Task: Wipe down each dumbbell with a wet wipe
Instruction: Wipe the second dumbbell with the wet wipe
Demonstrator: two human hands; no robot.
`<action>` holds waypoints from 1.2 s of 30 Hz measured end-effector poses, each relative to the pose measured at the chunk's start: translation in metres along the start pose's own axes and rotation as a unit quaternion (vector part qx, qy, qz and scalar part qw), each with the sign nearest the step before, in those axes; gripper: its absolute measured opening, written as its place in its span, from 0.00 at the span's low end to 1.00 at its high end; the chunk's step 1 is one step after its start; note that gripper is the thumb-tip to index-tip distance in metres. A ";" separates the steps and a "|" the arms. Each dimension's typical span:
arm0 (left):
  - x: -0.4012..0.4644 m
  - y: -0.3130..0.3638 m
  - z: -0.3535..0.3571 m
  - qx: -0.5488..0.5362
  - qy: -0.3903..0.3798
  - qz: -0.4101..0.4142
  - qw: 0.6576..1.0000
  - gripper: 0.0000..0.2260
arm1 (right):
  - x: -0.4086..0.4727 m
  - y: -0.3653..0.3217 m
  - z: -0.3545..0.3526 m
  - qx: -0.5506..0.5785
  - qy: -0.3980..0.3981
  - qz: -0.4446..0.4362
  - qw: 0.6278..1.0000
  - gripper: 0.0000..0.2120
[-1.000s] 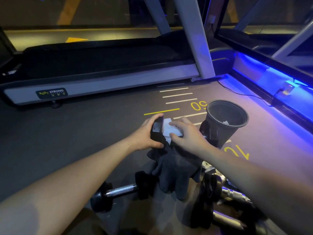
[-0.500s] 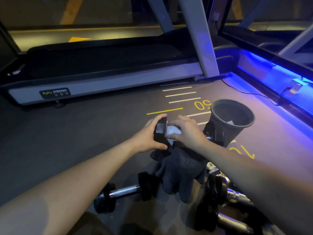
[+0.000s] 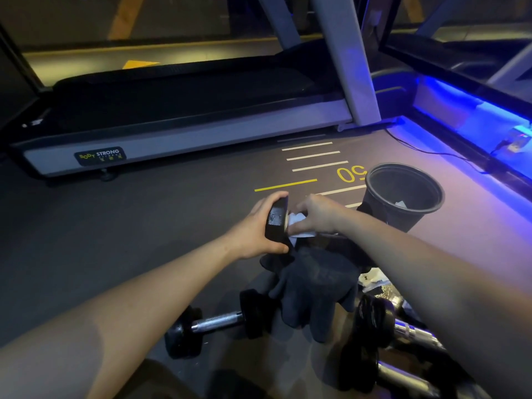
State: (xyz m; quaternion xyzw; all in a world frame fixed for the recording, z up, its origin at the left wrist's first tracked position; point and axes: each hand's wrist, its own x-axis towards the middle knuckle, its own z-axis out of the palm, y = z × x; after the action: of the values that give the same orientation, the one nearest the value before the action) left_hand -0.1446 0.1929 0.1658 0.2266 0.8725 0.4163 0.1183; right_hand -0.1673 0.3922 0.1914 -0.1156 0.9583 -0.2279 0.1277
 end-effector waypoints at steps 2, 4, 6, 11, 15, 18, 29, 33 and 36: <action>-0.001 0.001 -0.001 0.002 0.001 -0.001 1.000 0.48 | -0.005 -0.005 0.002 -0.048 0.014 -0.017 0.999 0.17; -0.001 0.001 -0.001 0.000 0.005 -0.003 1.000 0.48 | -0.011 -0.009 0.008 -0.138 0.067 -0.032 0.988 0.15; 0.000 0.001 -0.001 -0.001 0.008 -0.004 1.000 0.48 | -0.020 -0.008 0.023 -0.229 0.158 -0.076 0.958 0.16; 0.003 0.003 0.001 0.003 0.009 -0.001 1.000 0.48 | -0.024 -0.006 0.039 -0.296 0.214 -0.108 0.924 0.18; 0.001 0.003 0.000 0.007 0.010 -0.006 1.000 0.48 | -0.012 -0.008 0.014 -0.141 0.060 -0.013 0.988 0.14; -0.001 0.004 0.000 0.015 0.009 -0.002 1.000 0.48 | 0.000 -0.001 0.009 -0.064 -0.011 -0.003 0.998 0.14; -0.001 0.003 0.001 0.017 0.007 -0.003 1.000 0.48 | -0.027 0.009 0.029 -0.059 0.180 -0.120 0.974 0.23; -0.001 0.003 0.000 0.012 0.007 -0.003 1.000 0.48 | -0.030 0.008 0.026 -0.086 0.168 -0.110 0.976 0.20; -0.002 0.003 0.000 0.009 0.006 -0.003 1.000 0.48 | -0.030 0.012 0.020 -0.057 0.135 -0.108 0.983 0.21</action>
State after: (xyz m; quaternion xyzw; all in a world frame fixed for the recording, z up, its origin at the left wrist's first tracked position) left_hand -0.1425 0.1936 0.1677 0.2223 0.8779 0.4091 0.1121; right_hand -0.1356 0.4030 0.1745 -0.1934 0.9601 -0.1988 -0.0346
